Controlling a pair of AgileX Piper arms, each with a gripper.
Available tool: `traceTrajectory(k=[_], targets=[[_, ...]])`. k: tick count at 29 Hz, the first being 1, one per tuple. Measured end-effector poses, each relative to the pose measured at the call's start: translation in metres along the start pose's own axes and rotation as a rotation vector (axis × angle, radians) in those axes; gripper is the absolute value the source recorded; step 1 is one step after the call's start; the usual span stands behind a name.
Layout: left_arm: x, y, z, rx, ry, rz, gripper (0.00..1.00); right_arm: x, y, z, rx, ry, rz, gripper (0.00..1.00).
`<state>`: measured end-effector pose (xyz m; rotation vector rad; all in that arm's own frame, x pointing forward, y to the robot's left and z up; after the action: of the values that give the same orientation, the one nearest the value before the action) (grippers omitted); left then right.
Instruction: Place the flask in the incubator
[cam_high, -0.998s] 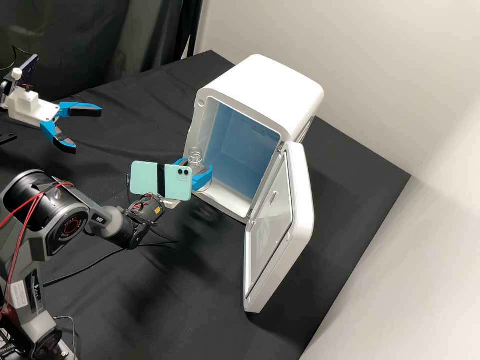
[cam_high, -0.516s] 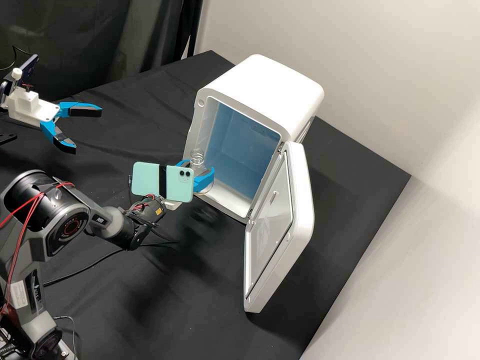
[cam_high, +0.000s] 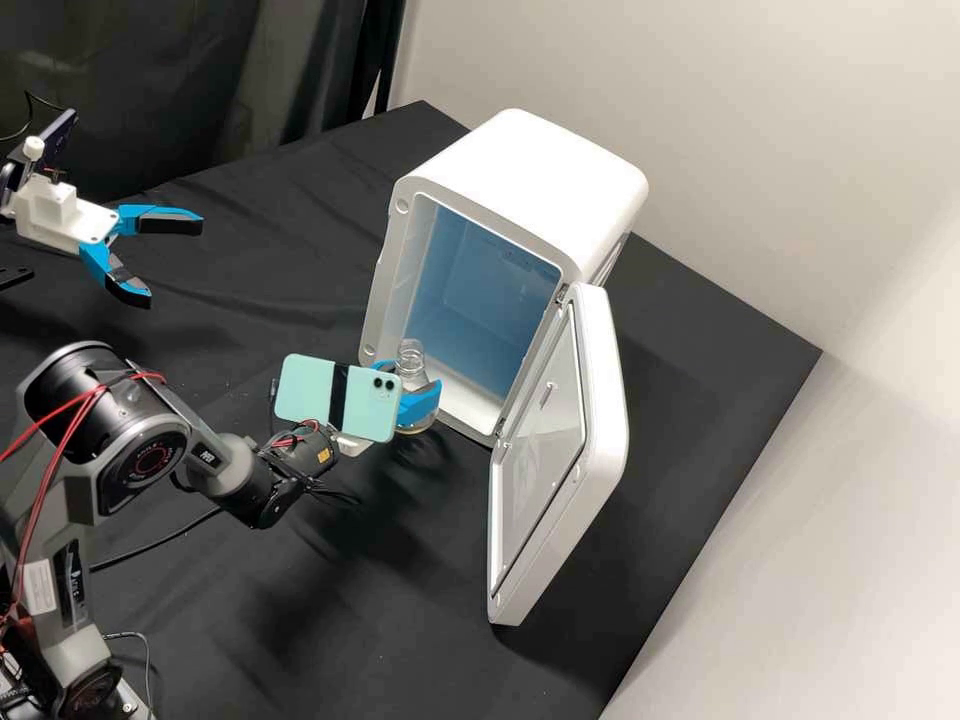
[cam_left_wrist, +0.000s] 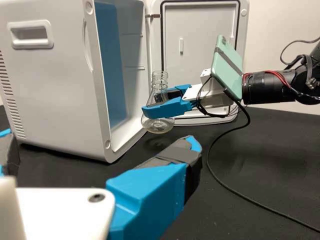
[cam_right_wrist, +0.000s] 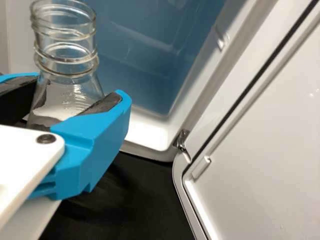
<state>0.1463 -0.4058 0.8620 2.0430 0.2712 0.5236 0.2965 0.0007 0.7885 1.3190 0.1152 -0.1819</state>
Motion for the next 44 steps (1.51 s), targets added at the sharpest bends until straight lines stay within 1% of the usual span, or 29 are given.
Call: traceTrajectory(k=[3, 6, 13, 17, 19, 25, 31, 33, 34, 39, 40, 42, 44], targets=[[0.000, -0.0010, 0.000, 0.000, 0.001, -0.011, 1.00, 0.000, 0.000, 0.002, 0.002, -0.008, -0.002, 0.00], [0.000, -0.0026, 0.000, 0.000, 0.001, -0.029, 1.00, 0.003, 0.002, 0.006, 0.004, -0.018, 0.006, 0.00], [-0.001, -0.0017, 0.000, -0.001, 0.000, -0.023, 1.00, 0.007, 0.007, 0.015, 0.009, -0.043, 0.023, 0.00], [-0.001, -0.0011, 0.000, -0.002, -0.001, -0.019, 1.00, 0.007, 0.008, 0.017, 0.011, -0.052, 0.030, 0.00], [-0.001, -0.0011, 0.000, -0.002, -0.001, -0.019, 1.00, 0.009, 0.012, 0.018, 0.011, -0.053, 0.042, 0.00], [-0.001, -0.0011, 0.000, -0.002, -0.001, -0.019, 1.00, 0.016, 0.021, 0.015, 0.006, -0.038, 0.074, 0.00], [-0.001, -0.0011, 0.000, -0.002, -0.001, -0.019, 1.00, 0.023, 0.030, 0.015, 0.027, -0.048, 0.121, 0.00], [-0.001, -0.0011, 0.000, -0.002, -0.001, -0.019, 1.00, 0.026, 0.030, 0.016, 0.030, -0.050, 0.123, 0.00], [-0.001, -0.0011, 0.000, -0.002, -0.001, -0.019, 1.00, 0.028, 0.030, 0.017, 0.037, -0.050, 0.126, 0.00], [-0.001, -0.0011, 0.000, -0.002, -0.001, -0.019, 1.00, 0.034, 0.028, 0.019, 0.147, -0.047, 0.123, 0.00], [-0.001, -0.0011, 0.000, -0.002, -0.001, -0.019, 1.00, 0.035, 0.028, 0.020, 0.163, -0.047, 0.122, 0.00], [-0.001, -0.0011, 0.000, -0.002, -0.001, -0.019, 1.00, 0.035, 0.028, 0.020, 0.205, -0.044, 0.123, 0.00], [-0.001, -0.0011, 0.000, -0.002, -0.001, -0.019, 1.00, 0.035, 0.028, 0.020, 0.234, -0.041, 0.122, 0.00]])
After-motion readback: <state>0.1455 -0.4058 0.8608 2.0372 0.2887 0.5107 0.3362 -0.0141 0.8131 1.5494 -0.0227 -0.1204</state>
